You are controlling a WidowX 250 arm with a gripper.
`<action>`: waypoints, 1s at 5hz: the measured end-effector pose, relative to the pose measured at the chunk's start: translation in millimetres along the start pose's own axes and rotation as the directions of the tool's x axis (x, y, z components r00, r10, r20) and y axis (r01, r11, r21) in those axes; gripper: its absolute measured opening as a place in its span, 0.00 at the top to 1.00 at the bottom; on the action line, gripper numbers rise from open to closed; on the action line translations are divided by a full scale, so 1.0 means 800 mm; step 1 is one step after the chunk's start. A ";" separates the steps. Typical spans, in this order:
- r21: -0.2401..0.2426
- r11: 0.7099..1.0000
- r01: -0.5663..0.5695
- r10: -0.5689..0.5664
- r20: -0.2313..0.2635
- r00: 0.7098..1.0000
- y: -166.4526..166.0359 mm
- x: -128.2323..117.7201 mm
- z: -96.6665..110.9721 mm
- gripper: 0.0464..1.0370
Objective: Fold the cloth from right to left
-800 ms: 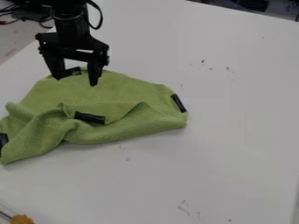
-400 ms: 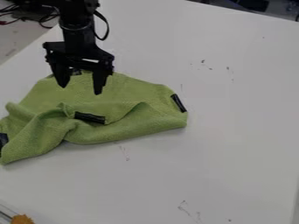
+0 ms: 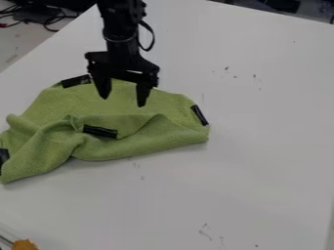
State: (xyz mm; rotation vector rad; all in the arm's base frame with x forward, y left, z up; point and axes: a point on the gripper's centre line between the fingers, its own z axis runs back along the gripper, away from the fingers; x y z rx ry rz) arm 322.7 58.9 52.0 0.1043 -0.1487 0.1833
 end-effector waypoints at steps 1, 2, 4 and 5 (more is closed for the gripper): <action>-0.064 0.998 0.016 -0.016 0.006 1.000 -0.036 0.010 -0.008 0.04; -0.119 0.992 0.047 -0.049 -0.016 0.999 -0.076 0.015 -0.017 0.04; -0.144 0.982 0.124 -0.129 -0.025 0.991 -0.119 0.031 -0.027 0.04; -0.150 0.981 0.127 -0.134 -0.037 0.990 -0.123 0.036 -0.035 0.04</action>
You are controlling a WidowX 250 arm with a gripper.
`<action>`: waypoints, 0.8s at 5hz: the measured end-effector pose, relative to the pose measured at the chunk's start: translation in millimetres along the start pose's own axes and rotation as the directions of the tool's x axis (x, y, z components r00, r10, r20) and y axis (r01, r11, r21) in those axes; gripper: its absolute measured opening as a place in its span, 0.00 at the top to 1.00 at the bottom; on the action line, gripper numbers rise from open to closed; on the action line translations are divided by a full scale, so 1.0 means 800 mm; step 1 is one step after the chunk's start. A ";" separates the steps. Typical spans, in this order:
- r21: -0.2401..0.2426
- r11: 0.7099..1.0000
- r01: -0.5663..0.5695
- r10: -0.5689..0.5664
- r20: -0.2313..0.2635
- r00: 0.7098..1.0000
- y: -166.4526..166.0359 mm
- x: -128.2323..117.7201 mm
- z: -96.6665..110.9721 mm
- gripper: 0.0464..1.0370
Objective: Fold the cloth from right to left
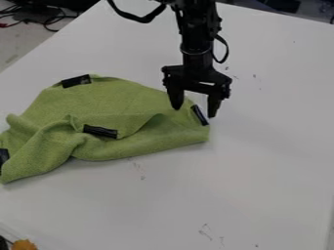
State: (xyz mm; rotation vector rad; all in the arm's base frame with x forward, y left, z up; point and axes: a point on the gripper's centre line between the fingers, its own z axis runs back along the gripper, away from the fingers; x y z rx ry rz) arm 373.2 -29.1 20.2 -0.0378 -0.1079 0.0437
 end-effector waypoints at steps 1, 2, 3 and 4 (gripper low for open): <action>0.005 1.000 -0.011 0.011 0.019 1.000 0.001 0.003 -0.002 0.04; 0.000 1.000 -0.017 0.017 0.017 1.000 0.001 -0.003 -0.013 0.04; 0.005 1.000 -0.029 0.029 0.024 0.999 0.003 -0.003 -0.014 0.04; 0.013 0.999 -0.042 0.041 0.028 0.999 0.004 -0.002 -0.014 0.09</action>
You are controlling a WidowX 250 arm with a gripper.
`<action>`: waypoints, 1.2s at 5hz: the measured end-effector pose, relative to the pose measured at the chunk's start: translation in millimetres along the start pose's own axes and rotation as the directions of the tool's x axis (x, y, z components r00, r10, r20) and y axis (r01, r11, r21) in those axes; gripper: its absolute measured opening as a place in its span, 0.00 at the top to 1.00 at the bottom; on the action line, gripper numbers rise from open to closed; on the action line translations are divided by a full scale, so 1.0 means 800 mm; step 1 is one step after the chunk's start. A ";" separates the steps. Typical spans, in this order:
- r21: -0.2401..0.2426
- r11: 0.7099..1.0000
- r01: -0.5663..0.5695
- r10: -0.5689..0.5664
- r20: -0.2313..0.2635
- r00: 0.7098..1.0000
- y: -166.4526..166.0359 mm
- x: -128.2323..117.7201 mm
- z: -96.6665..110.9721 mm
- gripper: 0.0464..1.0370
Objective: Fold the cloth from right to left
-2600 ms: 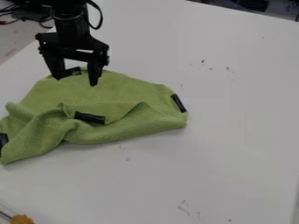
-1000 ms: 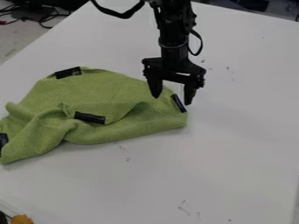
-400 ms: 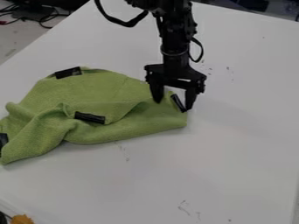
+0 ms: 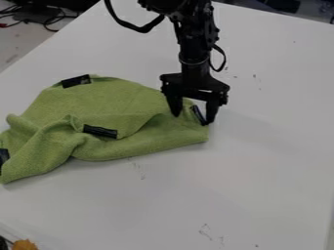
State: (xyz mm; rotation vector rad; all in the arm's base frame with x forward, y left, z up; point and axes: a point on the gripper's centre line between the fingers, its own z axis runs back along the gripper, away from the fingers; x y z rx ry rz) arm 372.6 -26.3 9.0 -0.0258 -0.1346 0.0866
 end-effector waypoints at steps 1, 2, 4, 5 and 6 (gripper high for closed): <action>0.013 1.000 -0.025 0.025 -0.005 1.000 0.002 0.001 -0.003 0.31; 0.022 0.999 -0.026 0.026 -0.007 1.000 0.004 0.001 -0.003 0.60; 0.047 0.998 -0.040 0.041 -0.021 0.999 0.004 -0.003 -0.002 0.94; 0.070 0.995 -0.077 0.075 0.017 0.997 0.009 -0.004 0.028 0.97; 0.089 0.986 -0.139 0.131 0.098 0.987 0.018 -0.004 0.075 0.97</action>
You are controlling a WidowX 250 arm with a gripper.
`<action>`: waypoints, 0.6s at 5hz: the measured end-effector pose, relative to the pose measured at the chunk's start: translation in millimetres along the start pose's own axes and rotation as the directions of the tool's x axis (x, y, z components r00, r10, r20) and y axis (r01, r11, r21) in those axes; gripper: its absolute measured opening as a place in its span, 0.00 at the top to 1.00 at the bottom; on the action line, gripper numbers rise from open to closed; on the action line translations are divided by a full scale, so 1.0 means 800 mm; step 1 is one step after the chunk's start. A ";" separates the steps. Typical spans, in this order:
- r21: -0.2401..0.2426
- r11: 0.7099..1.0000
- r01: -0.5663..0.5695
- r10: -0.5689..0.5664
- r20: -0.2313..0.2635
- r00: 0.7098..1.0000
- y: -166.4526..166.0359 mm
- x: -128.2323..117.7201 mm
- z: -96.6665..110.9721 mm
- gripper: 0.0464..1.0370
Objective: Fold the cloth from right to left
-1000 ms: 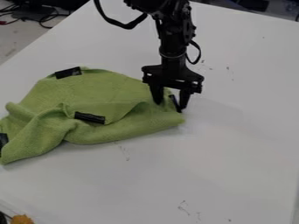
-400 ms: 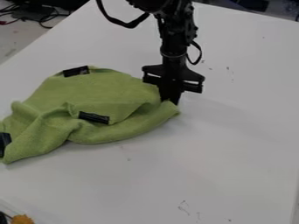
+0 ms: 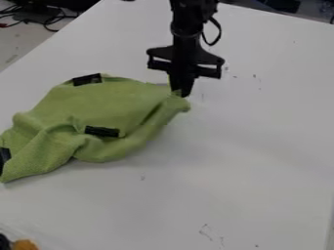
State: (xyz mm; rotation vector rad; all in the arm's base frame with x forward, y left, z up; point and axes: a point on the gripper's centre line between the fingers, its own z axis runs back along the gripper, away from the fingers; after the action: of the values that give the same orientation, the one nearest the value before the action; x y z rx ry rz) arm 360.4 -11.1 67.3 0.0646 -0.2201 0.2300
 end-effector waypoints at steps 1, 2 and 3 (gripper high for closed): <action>0.007 0.996 -0.093 0.092 0.063 0.994 0.042 0.001 0.031 0.97; -0.005 0.981 -0.196 0.196 0.101 0.975 0.098 -0.013 0.040 0.97; -0.043 0.956 -0.291 0.294 0.118 0.949 0.159 -0.045 0.028 0.97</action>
State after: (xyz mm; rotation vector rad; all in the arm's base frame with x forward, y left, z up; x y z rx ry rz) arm 291.6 102.2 85.8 0.0208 -0.3564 0.5201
